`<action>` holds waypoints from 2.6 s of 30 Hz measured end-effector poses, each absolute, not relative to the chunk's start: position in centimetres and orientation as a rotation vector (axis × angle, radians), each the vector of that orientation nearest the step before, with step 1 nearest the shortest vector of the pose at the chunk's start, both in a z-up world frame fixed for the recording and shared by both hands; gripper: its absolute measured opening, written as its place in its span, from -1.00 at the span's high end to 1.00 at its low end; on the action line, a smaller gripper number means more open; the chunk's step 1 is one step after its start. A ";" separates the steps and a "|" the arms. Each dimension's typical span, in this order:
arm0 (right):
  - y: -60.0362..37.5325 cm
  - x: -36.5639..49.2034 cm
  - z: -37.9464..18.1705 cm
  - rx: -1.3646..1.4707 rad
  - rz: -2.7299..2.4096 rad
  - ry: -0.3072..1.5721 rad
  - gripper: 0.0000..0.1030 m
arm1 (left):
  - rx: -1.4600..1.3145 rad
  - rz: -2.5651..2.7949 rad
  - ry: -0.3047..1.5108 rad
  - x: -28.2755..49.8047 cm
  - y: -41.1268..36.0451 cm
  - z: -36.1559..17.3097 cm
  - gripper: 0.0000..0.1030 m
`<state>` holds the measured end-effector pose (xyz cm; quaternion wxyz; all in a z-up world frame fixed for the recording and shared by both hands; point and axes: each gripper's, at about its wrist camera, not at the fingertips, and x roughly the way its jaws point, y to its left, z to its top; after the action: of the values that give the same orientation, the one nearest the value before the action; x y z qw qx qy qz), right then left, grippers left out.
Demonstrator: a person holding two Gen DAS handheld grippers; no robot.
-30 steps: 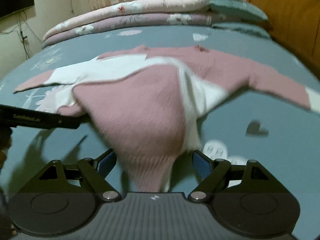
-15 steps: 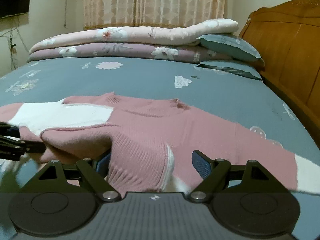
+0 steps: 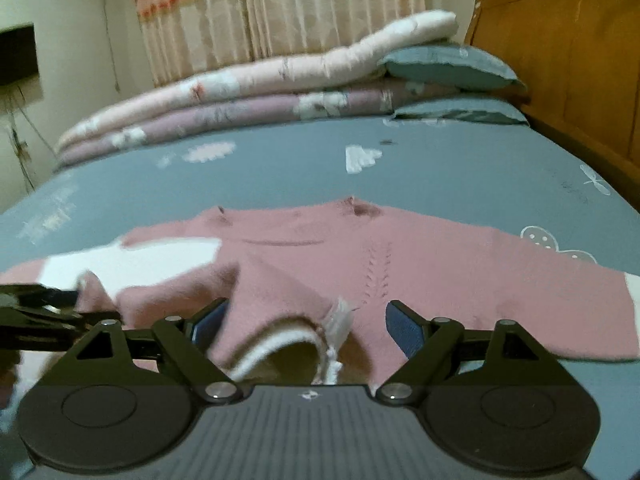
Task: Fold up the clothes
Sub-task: 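Grasp the pink sweater hem with the left gripper, then lift the hem with the left gripper while the right gripper grasps the white hem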
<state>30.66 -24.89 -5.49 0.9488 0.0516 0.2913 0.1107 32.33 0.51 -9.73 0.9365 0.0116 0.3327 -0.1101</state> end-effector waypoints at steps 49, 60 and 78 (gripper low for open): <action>-25.4 19.4 -7.7 0.238 0.292 0.662 -0.87 | 0.724 -0.116 0.360 24.3 -10.4 -5.4 0.92; -22.3 21.6 -9.3 0.165 0.286 0.673 -0.86 | 0.605 -0.013 0.356 26.3 -4.9 -1.8 0.92; -18.9 24.0 -9.8 -0.063 0.208 0.586 0.76 | 0.581 -0.019 0.378 26.7 -2.3 -3.1 0.91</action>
<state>24.04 -18.86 -9.78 0.9516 -0.0311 0.2881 0.1024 26.69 -2.32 -3.13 0.9405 0.2848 0.1851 -0.0093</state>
